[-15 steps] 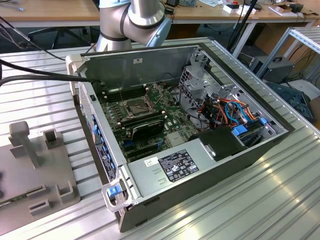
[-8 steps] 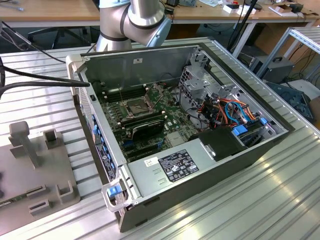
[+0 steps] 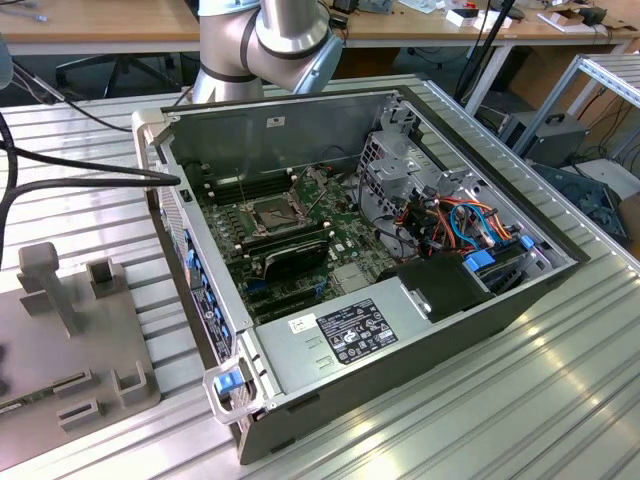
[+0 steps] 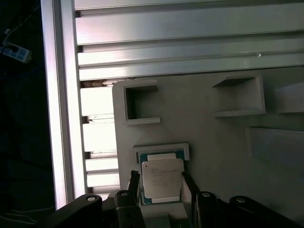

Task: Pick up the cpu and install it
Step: 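Pick up the cpu and move it towards the insertion slot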

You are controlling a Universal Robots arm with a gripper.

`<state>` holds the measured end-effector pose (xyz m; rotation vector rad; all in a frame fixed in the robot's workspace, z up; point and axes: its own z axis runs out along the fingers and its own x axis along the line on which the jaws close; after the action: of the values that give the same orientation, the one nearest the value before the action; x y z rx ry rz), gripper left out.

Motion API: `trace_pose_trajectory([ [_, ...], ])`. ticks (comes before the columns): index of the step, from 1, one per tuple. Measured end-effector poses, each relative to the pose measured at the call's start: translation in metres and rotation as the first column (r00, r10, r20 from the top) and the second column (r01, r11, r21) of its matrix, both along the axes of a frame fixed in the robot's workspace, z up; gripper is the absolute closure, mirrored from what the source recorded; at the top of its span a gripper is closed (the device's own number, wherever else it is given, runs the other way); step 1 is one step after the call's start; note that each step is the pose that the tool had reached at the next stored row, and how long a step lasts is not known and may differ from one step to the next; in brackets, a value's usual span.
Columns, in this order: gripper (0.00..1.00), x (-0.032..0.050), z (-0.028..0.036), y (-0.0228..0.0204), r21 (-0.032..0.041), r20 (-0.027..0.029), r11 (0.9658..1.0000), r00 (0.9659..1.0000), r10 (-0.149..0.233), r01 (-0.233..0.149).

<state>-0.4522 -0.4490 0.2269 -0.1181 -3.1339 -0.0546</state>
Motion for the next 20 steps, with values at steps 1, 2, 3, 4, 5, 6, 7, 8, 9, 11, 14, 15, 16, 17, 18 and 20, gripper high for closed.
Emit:
trace_pose_trajectory([
  [1,0.52,0.0,-0.0011,0.0,0.0,-0.0005,1.0,1.0,0.0,0.0],
  [2,0.52,0.0,-0.0019,0.0,-0.0001,-0.0008,1.0,1.0,0.0,0.0],
  [3,0.52,0.0,-0.0027,0.0,0.0,-0.001,1.0,1.0,0.0,0.0],
  [4,0.52,0.0,-0.0036,0.0,0.0001,-0.0012,1.0,1.0,0.0,0.0],
  [5,0.52,0.0,-0.0046,0.0,0.0,-0.0016,1.0,1.0,0.0,0.0],
  [6,0.52,0.0,-0.0058,0.0,0.0,-0.0021,1.0,1.0,0.0,0.0],
  [7,0.52,0.0,-0.0067,0.0,0.0,-0.0025,1.0,1.0,0.0,0.0],
  [8,0.52,0.0,-0.0078,0.0,0.0,-0.003,1.0,1.0,0.0,0.0],
  [9,0.52,0.0,-0.0088,0.0,0.0,-0.0037,1.0,1.0,0.0,0.0],
  [11,0.52,0.0,-0.0099,-0.0005,-0.0001,-0.0046,1.0,1.0,0.001,-0.001],
  [14,0.52,0.0,-0.0114,-0.0024,0.0001,-0.0047,1.0,1.0,0.002,-0.002],
  [15,0.52,0.0,-0.0117,-0.0034,0.0,-0.0049,1.0,1.0,0.002,-0.002],
  [16,0.52,0.0,-0.0122,-0.0046,0.0,-0.005,1.0,1.0,0.002,-0.002],
  [17,0.52,0.0,-0.0129,-0.0064,0.0001,-0.0049,1.0,1.0,0.003,-0.003],
  [18,0.52,0.0,-0.0131,-0.0066,0.0001,-0.0049,1.0,1.0,0.003,-0.003],
  [20,0.52,0.0,-0.0131,-0.0066,0.0,-0.0051,1.0,1.0,0.002,-0.002],
])
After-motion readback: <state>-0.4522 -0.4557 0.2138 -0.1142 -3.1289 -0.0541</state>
